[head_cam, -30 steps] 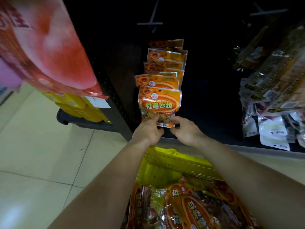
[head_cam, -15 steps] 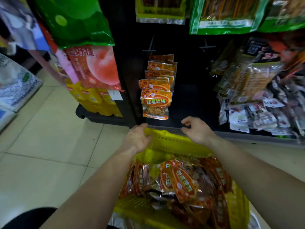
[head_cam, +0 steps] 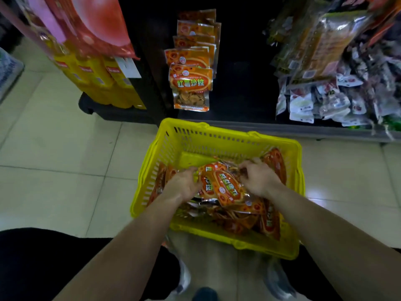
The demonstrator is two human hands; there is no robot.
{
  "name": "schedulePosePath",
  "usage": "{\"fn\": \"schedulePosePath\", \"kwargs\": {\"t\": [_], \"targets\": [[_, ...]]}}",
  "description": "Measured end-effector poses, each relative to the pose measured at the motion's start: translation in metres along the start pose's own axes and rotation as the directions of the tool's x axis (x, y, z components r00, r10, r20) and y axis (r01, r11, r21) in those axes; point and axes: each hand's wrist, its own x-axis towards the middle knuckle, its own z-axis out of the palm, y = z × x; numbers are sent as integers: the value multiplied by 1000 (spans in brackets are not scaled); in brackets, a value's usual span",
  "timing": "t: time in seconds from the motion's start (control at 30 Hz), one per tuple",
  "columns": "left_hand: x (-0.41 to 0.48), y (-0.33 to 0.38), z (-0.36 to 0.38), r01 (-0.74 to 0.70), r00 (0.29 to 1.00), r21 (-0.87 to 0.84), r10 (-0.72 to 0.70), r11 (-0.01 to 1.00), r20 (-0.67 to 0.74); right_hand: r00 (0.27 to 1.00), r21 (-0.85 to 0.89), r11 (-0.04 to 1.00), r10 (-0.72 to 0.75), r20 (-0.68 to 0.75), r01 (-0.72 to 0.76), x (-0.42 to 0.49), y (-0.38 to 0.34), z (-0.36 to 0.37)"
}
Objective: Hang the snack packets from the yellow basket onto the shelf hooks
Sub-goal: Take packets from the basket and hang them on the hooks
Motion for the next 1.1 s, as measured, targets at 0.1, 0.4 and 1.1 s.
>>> {"fn": "schedulePosePath", "kwargs": {"t": [0.1, 0.4, 1.1], "targets": [[10, 7, 17, -6, 998, -20, 8, 1000, 60, 989, -146, 989, -15, -144, -6, 10, 6, 13], [36, 20, 36, -15, 998, -97, 20, 995, 55, 993, -166, 983, 56, -103, -73, 50, 20, 17], [-36, 51, -90, -235, 912, -294, 105, 927, -397, 960, -60, 976, -216, -178, 209, -26, -23, -144]]}}
